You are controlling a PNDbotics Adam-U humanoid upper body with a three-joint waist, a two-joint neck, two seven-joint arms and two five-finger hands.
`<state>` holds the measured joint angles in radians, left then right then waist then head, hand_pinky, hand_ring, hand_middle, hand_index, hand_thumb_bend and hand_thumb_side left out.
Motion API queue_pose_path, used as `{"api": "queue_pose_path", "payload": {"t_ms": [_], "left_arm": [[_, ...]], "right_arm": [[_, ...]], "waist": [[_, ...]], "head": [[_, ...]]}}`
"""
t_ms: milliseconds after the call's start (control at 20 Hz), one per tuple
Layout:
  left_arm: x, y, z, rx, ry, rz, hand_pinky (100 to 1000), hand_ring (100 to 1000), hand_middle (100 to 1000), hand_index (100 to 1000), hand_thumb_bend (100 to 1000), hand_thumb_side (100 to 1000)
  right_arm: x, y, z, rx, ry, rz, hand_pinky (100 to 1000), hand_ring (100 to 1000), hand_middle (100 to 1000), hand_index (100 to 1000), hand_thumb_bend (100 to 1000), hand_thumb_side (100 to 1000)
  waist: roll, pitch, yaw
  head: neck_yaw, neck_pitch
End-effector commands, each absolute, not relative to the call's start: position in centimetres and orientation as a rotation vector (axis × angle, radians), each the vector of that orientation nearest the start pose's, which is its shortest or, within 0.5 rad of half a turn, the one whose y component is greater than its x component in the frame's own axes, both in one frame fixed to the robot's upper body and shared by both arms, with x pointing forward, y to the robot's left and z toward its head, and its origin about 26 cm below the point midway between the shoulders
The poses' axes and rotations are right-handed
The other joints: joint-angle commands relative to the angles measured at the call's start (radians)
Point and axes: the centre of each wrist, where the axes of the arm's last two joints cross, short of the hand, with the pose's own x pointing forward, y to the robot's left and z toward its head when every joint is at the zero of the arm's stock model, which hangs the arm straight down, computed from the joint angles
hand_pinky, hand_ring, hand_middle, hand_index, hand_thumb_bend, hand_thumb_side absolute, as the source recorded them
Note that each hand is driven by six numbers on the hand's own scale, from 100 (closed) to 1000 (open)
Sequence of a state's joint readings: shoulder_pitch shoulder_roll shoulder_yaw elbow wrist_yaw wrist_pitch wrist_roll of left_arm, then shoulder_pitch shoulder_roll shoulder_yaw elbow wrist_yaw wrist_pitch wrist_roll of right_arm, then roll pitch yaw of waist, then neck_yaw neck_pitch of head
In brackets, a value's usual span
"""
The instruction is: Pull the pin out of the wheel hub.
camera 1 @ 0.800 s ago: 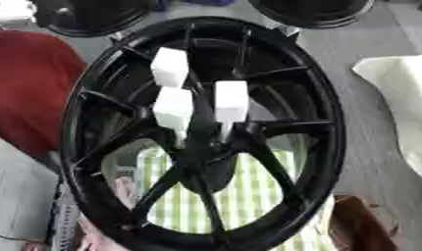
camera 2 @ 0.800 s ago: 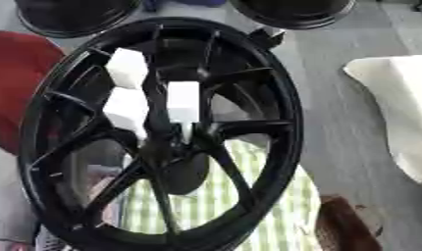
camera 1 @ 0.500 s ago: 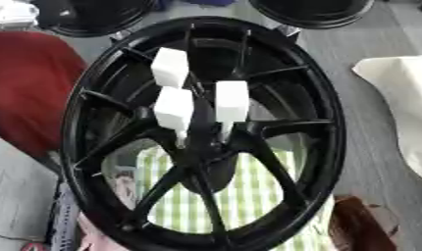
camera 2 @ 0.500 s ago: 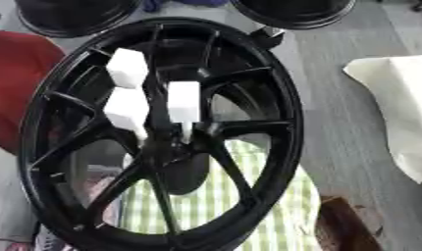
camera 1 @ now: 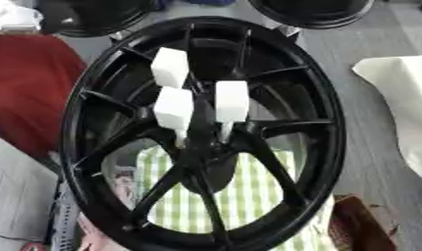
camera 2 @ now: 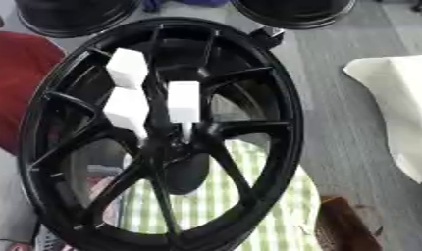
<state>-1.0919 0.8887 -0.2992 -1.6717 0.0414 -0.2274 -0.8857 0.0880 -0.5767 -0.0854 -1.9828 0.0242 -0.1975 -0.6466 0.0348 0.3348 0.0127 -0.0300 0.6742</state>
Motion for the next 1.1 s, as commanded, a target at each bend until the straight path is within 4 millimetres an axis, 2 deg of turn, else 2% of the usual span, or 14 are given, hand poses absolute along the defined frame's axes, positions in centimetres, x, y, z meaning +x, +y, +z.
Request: {"api": "queue_pose_path", "payload": {"t_ms": [50, 300, 600, 650, 750, 1100], "left_arm": [[33.5, 24.2, 42.4, -0.535, 2.14, 2.6, 886, 873, 817, 920, 346, 422], [33.9, 22.7, 41.5, -0.58, 2.055, 2.656, 904, 907, 842, 936, 375, 441], [34.2, 21.2, 40.4, -0.602, 1.986, 2.729, 921, 928, 856, 941, 383, 402], [34.2, 21.0, 40.3, -0.6, 1.988, 2.738, 921, 928, 855, 940, 386, 411], [34.2, 20.8, 40.3, -0.605, 2.014, 2.751, 909, 918, 842, 926, 391, 368], [34.3, 20.2, 40.4, -0.686, 2.061, 2.782, 897, 900, 808, 904, 395, 393]], "right_arm": [[24.5, -35.2, 14.3, -0.824, -2.225, -0.067, 689, 712, 643, 703, 100, 692], [24.6, -35.2, 14.3, -0.823, -2.226, -0.062, 689, 712, 643, 703, 100, 692], [24.6, -35.1, 14.3, -0.819, -2.224, -0.064, 688, 711, 643, 702, 100, 694], [24.6, -35.1, 14.3, -0.818, -2.224, -0.064, 688, 711, 643, 702, 100, 694], [24.6, -35.1, 14.2, -0.816, -2.224, -0.064, 687, 711, 643, 701, 100, 695], [24.5, -34.9, 14.1, -0.809, -2.22, -0.068, 687, 711, 642, 700, 100, 698]], "waist": [[-0.001, -0.023, -0.001], [0.002, -0.025, -0.002], [0.004, -0.024, -0.002], [0.004, -0.024, -0.002], [0.004, -0.024, -0.001], [0.001, -0.019, -0.003]], "head": [[-0.003, -0.006], [-0.002, -0.005], [-0.002, -0.008], [-0.001, -0.008], [-0.001, -0.008], [0.0, -0.01]]}}
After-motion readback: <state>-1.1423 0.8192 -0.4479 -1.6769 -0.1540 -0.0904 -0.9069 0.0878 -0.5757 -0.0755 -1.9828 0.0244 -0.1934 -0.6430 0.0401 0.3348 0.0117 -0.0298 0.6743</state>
